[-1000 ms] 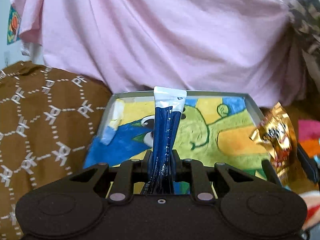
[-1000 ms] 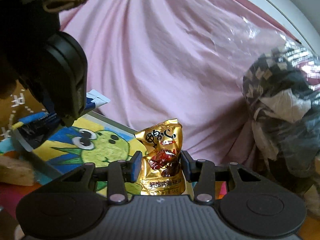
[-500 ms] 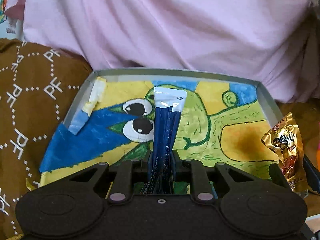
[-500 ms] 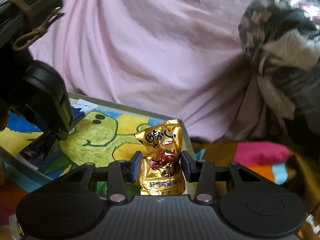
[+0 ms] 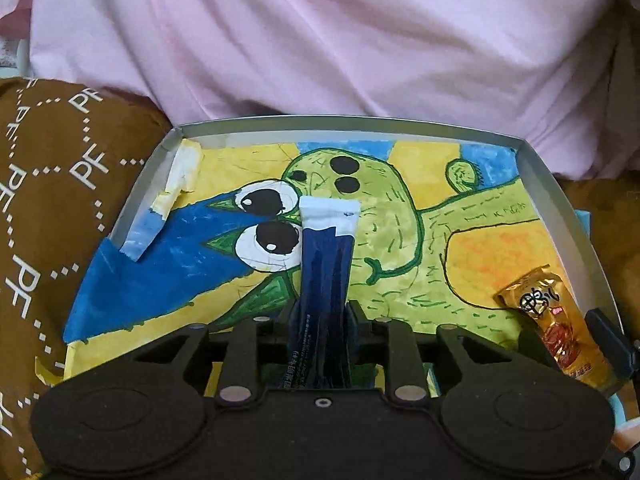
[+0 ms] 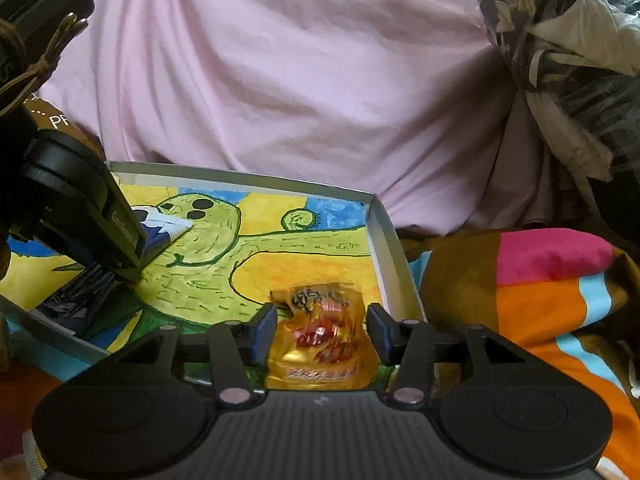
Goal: Organize snacks
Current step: 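Lower both snacks into the tray and open both tools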
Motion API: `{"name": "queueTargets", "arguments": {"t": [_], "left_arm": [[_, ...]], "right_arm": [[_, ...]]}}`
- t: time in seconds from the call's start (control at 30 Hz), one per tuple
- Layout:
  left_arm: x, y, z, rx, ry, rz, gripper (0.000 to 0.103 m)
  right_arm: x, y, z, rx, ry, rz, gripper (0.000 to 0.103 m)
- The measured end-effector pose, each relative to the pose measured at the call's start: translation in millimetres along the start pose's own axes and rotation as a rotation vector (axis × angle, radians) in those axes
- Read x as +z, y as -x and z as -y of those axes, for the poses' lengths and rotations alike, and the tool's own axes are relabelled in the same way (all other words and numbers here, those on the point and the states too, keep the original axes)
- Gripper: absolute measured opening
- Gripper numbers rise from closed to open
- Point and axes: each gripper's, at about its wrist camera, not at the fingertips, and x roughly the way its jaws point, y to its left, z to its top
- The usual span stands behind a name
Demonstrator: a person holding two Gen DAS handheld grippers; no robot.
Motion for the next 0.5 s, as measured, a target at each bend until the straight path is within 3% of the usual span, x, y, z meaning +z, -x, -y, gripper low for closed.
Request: {"name": "queueTargets", "arguments": {"t": [0.2, 0.5], "left_arm": [[2, 13, -3, -0.012, -0.001, 0.031, 0.056], [-1, 65, -18, -0.016, 0.021, 0.14, 0.093]], "right_arm": [[3, 3, 0, -0.005, -0.011, 0.017, 0.083], [14, 42, 12, -0.018, -0.132, 0.109, 0.103]]}}
